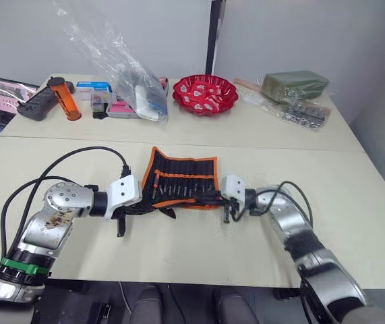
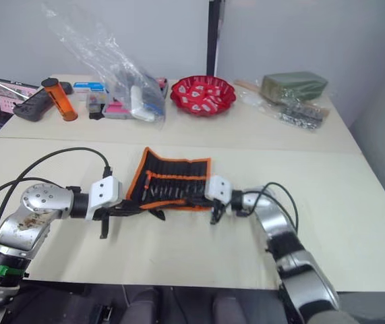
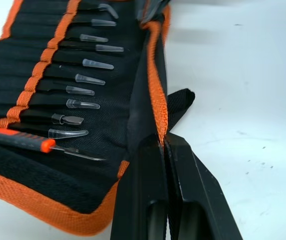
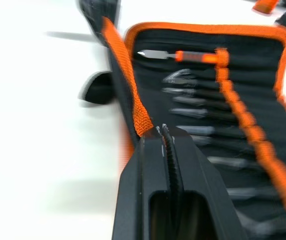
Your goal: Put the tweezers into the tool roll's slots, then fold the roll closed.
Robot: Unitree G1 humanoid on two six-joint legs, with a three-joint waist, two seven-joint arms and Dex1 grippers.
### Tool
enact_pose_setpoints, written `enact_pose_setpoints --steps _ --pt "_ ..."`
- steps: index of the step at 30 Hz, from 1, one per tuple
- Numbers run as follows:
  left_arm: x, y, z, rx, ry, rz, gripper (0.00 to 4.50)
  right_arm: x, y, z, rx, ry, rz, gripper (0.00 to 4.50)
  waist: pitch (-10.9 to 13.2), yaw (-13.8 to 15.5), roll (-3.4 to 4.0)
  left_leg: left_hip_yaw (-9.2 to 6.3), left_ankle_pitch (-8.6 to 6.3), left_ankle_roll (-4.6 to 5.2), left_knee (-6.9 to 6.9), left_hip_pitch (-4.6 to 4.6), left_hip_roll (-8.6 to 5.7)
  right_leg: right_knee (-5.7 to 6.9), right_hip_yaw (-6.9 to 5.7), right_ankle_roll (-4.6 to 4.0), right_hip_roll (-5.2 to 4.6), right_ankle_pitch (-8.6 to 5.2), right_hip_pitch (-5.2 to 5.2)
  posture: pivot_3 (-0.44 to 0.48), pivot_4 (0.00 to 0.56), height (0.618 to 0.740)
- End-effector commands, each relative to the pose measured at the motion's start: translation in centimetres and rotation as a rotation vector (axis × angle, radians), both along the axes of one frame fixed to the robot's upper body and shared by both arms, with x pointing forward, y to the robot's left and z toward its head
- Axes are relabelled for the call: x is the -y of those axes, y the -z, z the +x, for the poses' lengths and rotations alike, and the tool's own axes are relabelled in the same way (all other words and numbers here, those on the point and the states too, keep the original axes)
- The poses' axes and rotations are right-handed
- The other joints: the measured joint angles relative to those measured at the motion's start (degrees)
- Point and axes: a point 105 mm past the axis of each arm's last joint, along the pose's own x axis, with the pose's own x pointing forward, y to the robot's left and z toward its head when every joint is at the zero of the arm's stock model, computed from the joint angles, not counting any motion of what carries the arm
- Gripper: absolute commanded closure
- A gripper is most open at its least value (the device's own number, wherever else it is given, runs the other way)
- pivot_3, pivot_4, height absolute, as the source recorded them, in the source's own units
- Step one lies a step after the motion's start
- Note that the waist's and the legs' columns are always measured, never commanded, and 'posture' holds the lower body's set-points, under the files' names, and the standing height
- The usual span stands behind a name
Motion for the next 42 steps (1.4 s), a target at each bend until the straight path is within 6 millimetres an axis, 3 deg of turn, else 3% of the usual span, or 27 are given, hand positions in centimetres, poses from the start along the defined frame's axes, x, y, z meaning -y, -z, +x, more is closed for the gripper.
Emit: enact_pose_setpoints --steps 1,18,23,28,29,30,36,40,41,42 --pt "-1.1 -0.6 0.8 0.027 -0.033 0.026 4.45 1.5 -0.7 -0.5 -0.067 0.071 0.002 4.5 0.0 -0.12 0.0 0.0 0.0 0.0 0.0 0.01 0.01 0.0 0.0 0.05 0.0 -0.03 0.01 0.0 0.15 0.729" --pt "-1.2 -0.8 4.8 0.135 -0.169 0.054 4.45 1.0 -1.3 3.4 -0.07 0.254 0.001 4.5 0.0 0.37 -0.02 0.03 0.01 0.02 0.08 -0.02 -0.01 -0.07 0.03 0.3 0.01 -0.16 0.02 0.0 0.15 0.729" --pt "-1.0 0.2 5.5 0.113 -0.213 0.075 4.45 1.1 -1.0 5.2 -0.07 0.336 -0.007 4.5 0.0 0.36 -0.01 0.03 0.02 0.02 0.09 -0.01 -0.01 -0.07 0.03 0.31 0.01 -0.14 0.03 0.0 0.15 0.729" --pt "-1.0 -0.6 6.3 0.118 -0.294 -0.001 4.45 1.5 -0.7 5.7 -0.076 0.382 0.001 4.5 0.0 0.43 -0.02 0.03 0.02 0.02 0.06 -0.02 -0.01 -0.08 0.02 0.3 0.01 -0.14 0.02 0.0 0.15 0.729" --pt "-1.0 -0.8 6.5 0.115 -0.308 -0.015 3.86 1.6 -0.7 5.8 -0.079 0.39 0.013 4.5 0.0 0.42 -0.02 0.03 0.02 0.02 0.07 -0.03 -0.01 -0.08 0.03 0.3 0.01 -0.14 0.02 0.0 0.15 0.729" --pt "-1.1 -0.9 6.5 0.111 -0.319 -0.028 3.57 1.7 -0.8 5.8 -0.081 0.396 0.026 4.5 0.0 0.42 -0.01 0.03 0.02 0.02 0.08 -0.02 -0.01 -0.07 0.02 0.31 0.01 -0.13 0.03 0.0 0.15 0.729" --pt "-1.6 -2.0 6.4 0.098 -0.366 -0.118 1.61 2.1 -2.9 5.6 -0.125 0.409 0.188 2.57 0.0 0.37 -0.01 0.02 0.02 0.02 0.06 -0.02 -0.01 -0.08 0.02 0.32 0.01 -0.13 0.03 0.0 0.15 0.729" --pt "-1.8 -4.2 6.0 0.105 -0.393 -0.271 0.27 2.7 -5.0 5.1 -0.12 0.416 0.308 1.2 0.01 0.35 -0.01 0.02 0.02 0.02 0.02 -0.05 0.0 -0.08 0.02 0.31 0.01 -0.13 0.0 0.0 0.15 0.729" --pt "-1.6 -4.8 5.6 0.102 -0.38 -0.32 0.0 2.6 -5.5 4.8 -0.12 0.406 0.331 0.85 0.01 0.35 -0.01 0.02 0.02 0.02 0.02 -0.07 -0.01 -0.09 0.02 0.31 0.01 -0.12 -0.01 0.0 0.15 0.729" --pt "-1.2 -5.3 5.2 0.097 -0.362 -0.364 0.0 2.4 -5.7 4.4 -0.123 0.387 0.339 0.57 0.01 0.35 -0.01 0.02 0.02 0.02 0.03 -0.07 0.0 -0.09 0.02 0.31 0.01 -0.13 -0.02 0.0 0.15 0.729"
